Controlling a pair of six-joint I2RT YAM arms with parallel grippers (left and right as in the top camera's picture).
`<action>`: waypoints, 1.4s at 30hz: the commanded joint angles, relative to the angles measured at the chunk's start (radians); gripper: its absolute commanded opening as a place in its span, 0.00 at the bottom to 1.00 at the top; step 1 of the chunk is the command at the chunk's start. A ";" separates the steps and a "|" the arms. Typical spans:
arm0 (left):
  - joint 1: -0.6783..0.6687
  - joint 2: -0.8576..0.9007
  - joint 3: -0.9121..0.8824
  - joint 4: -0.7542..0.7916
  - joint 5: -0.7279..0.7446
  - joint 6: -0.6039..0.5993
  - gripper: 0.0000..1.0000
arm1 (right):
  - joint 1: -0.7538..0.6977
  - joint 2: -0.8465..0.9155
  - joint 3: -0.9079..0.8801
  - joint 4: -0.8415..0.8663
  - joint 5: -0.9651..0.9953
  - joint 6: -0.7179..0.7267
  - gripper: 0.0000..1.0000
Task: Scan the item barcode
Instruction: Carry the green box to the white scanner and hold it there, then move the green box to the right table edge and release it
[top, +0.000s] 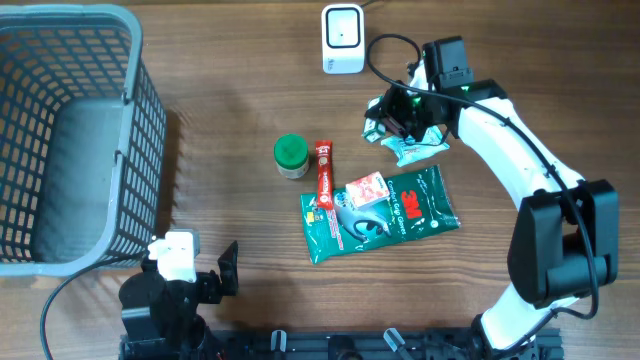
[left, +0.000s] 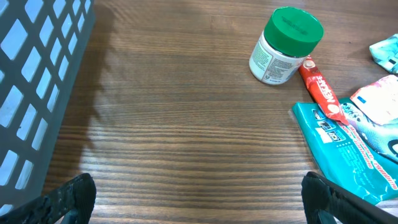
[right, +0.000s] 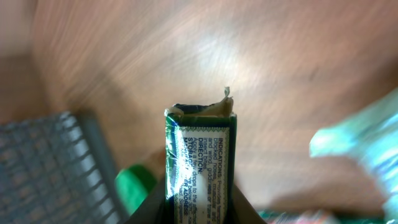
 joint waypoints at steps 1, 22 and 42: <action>-0.004 -0.005 -0.005 0.003 0.002 -0.009 1.00 | 0.002 -0.013 0.014 0.054 0.188 -0.119 0.08; -0.004 -0.005 -0.005 0.003 0.002 -0.009 1.00 | 0.105 0.523 0.643 0.365 0.433 -0.014 0.13; -0.004 -0.005 -0.005 0.003 0.002 -0.009 1.00 | 0.019 0.447 0.854 -0.177 0.790 0.008 0.08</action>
